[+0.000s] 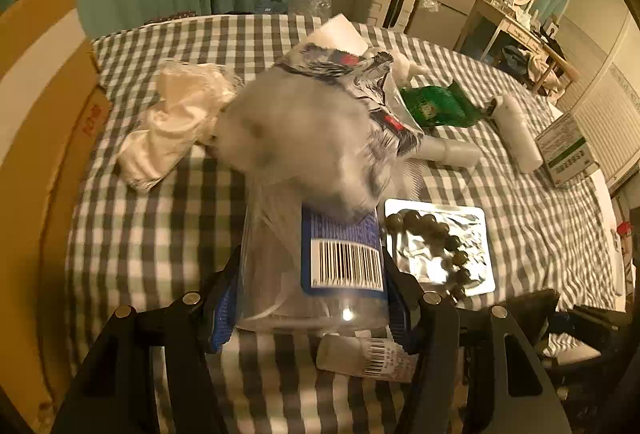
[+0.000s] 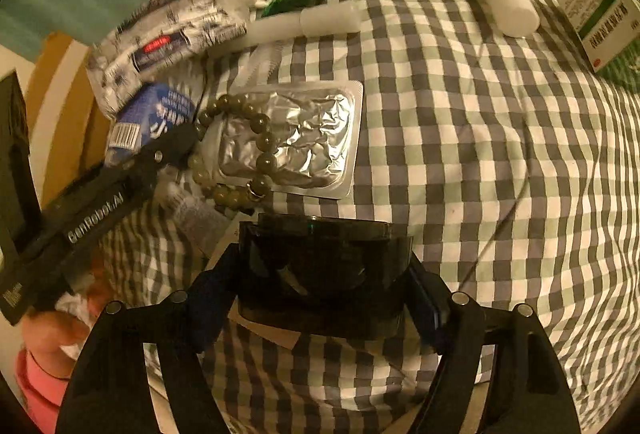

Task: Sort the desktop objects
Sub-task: 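Grasp the clear plastic cup with the left tool while the right tool grasps the water bottle, then carry the cup and bottle into the cardboard box and release both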

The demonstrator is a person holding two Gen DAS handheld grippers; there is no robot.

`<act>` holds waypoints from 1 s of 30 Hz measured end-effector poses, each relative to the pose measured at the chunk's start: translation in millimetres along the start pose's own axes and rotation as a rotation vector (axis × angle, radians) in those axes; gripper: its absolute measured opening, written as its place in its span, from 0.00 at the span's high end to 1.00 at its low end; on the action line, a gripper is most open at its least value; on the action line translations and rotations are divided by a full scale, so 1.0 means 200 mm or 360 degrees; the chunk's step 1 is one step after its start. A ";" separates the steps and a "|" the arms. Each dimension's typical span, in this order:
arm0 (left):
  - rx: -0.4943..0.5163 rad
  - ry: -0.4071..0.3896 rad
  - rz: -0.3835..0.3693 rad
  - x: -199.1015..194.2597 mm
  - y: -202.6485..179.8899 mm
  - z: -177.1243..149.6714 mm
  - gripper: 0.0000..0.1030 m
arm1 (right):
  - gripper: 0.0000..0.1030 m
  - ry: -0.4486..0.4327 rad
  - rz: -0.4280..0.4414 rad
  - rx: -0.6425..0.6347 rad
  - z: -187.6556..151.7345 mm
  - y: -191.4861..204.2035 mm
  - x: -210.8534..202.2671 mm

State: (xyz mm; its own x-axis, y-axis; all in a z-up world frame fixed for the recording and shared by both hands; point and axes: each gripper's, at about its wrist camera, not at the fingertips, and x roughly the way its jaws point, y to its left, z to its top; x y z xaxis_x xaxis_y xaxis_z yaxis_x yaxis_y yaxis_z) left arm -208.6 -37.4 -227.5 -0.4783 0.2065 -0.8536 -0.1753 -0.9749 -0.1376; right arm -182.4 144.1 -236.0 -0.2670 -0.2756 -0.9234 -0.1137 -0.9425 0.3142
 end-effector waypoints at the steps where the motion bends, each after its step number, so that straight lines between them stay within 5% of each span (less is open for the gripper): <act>1: -0.0004 -0.0003 0.0002 -0.03 0.01 -0.01 0.39 | 0.27 -0.0011 -0.0001 0.0004 -0.01 0.00 -0.02; 10: 0.0015 -0.0066 0.0010 -0.29 0.00 -0.11 0.40 | 0.27 -0.0154 0.0024 0.0023 -0.11 -0.02 -0.24; 22: 0.0024 -0.0062 0.0036 -0.36 -0.03 -0.20 0.40 | 0.27 -0.0211 0.0052 -0.0017 -0.11 0.05 -0.39; 30: -0.0089 -0.0225 -0.0099 -0.62 0.02 -0.14 0.40 | 0.27 -0.0258 0.0096 -0.0052 -0.07 0.10 -0.47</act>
State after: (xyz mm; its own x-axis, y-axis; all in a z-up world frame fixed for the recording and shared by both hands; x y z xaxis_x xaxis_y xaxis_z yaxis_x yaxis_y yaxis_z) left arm -125.4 -68.6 -137.1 -0.5848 0.2728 -0.7639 -0.1622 -0.9621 -0.2193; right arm -145.5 147.7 -146.8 -0.4235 -0.3006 -0.8546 -0.0620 -0.9315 0.3584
